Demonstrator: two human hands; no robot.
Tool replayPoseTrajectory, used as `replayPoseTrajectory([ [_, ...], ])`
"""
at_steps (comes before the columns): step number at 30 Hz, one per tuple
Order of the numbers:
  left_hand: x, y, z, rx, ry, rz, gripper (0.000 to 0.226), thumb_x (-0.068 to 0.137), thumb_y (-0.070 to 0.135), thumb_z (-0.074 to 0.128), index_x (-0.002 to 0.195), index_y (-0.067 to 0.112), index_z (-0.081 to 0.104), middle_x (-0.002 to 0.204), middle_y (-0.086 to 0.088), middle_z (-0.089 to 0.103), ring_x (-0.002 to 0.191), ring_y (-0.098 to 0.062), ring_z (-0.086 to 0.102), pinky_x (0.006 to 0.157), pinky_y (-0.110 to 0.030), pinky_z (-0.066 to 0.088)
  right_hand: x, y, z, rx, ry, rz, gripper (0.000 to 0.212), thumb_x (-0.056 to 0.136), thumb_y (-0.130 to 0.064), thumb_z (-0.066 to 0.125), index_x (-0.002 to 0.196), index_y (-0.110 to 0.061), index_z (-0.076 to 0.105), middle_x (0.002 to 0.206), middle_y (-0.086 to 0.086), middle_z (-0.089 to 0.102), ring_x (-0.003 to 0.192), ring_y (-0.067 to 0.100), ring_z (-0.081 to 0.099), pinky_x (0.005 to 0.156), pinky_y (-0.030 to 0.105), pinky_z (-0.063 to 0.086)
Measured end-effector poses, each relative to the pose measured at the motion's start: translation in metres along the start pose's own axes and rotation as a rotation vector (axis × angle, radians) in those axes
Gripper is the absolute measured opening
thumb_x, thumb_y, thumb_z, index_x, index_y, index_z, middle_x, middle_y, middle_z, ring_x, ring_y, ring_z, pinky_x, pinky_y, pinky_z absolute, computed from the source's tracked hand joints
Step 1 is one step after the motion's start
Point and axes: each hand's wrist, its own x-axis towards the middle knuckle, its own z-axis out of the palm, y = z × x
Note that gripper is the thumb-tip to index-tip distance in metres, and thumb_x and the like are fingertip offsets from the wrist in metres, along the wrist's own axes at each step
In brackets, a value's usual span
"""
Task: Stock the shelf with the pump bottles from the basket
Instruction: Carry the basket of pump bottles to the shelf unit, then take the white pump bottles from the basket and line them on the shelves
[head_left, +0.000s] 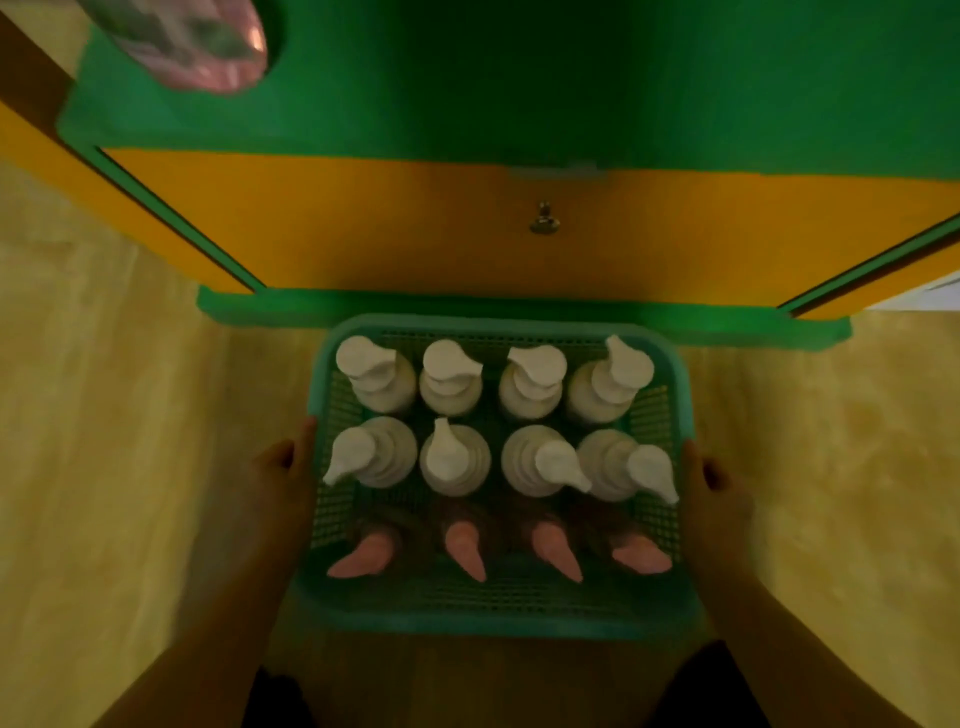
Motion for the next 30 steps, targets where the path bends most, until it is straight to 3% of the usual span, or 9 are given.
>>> replayPoseTrajectory([
  [4,0.0,0.005,-0.001,-0.042,-0.083,-0.081,0.055,0.091,0.049,0.04,0.063,0.005,0.058,0.063,-0.015,0.057,0.059,-0.029,0.054,0.055,-0.029,0.039,-0.005,-0.003,-0.008,-0.107,-0.092,-0.13,0.054,0.082,-0.067,0.033,0.078,-0.02,0.057,0.078,0.009,0.06,0.077,0.03,0.058,0.078,0.047,0.05],
  [7,0.011,0.016,-0.014,0.051,-0.181,-0.135,0.053,0.089,0.047,0.045,0.078,-0.001,0.062,0.078,-0.02,0.061,0.068,-0.03,0.057,0.066,-0.034,0.046,-0.003,-0.026,-0.017,-0.189,-0.241,-0.114,0.038,0.091,-0.039,0.043,0.112,-0.009,0.052,0.101,0.014,0.057,0.094,0.031,0.053,0.084,0.041,0.043],
  [10,0.021,0.037,-0.034,0.275,-0.212,-0.094,0.043,0.086,0.039,0.056,0.108,0.002,0.056,0.11,-0.023,0.061,0.097,-0.036,0.058,0.084,-0.039,0.045,-0.004,-0.061,-0.023,-0.294,-0.085,-0.152,0.043,0.086,-0.015,0.052,0.127,-0.003,0.044,0.13,0.024,0.047,0.117,0.041,0.046,0.1,0.049,0.039],
  [13,0.014,0.07,-0.052,0.348,-0.19,0.063,0.043,0.086,0.021,0.056,0.124,0.003,0.048,0.128,-0.021,0.054,0.116,-0.036,0.05,0.092,-0.04,0.042,-0.024,-0.101,-0.022,-0.343,-0.025,-0.408,0.034,0.086,-0.011,0.05,0.119,-0.005,0.052,0.126,0.021,0.052,0.111,0.037,0.051,0.091,0.045,0.043],
  [16,0.0,0.102,-0.059,0.333,-0.28,0.286,0.042,0.086,0.014,0.057,0.124,0.001,0.048,0.13,-0.021,0.052,0.119,-0.034,0.048,0.09,-0.037,0.038,-0.063,-0.136,-0.009,-0.304,-0.168,-0.648,0.026,0.087,-0.01,0.052,0.112,-0.006,0.057,0.115,0.016,0.06,0.097,0.029,0.057,0.079,0.031,0.042],
  [18,-0.002,0.113,-0.054,0.387,-0.343,0.394,0.052,0.083,0.017,0.062,0.129,0.002,0.043,0.135,-0.021,0.048,0.124,-0.033,0.044,0.094,-0.037,0.037,-0.088,-0.153,0.009,-0.28,-0.3,-0.76,0.026,0.087,-0.007,0.052,0.113,-0.006,0.057,0.115,0.014,0.061,0.104,0.027,0.057,0.083,0.027,0.04],
  [22,0.001,0.12,-0.033,0.404,-0.402,0.42,0.072,0.08,0.022,0.068,0.138,0.005,0.031,0.146,-0.017,0.036,0.133,-0.033,0.034,0.107,-0.04,0.031,-0.118,-0.168,0.053,-0.426,-0.535,-0.885,0.045,0.087,-0.017,0.058,0.129,-0.009,0.045,0.134,0.011,0.05,0.123,0.025,0.047,0.101,0.036,0.04],
  [24,0.002,0.119,-0.024,0.385,-0.364,0.438,0.068,0.081,0.021,0.066,0.138,0.009,0.032,0.144,-0.015,0.039,0.132,-0.031,0.037,0.105,-0.039,0.033,-0.117,-0.17,0.072,-0.582,-0.622,-0.914,0.054,0.088,-0.021,0.056,0.137,-0.01,0.035,0.143,0.011,0.04,0.13,0.027,0.039,0.107,0.041,0.035],
  [30,0.019,0.103,-0.013,0.244,-0.314,0.483,0.047,0.083,0.02,0.063,0.126,0.012,0.046,0.125,-0.017,0.056,0.114,-0.032,0.052,0.086,-0.035,0.041,-0.112,-0.164,0.107,-0.72,-0.511,-1.019,0.04,0.086,-0.011,0.055,0.125,-0.013,0.045,0.132,0.013,0.05,0.118,0.031,0.048,0.092,0.041,0.042],
])
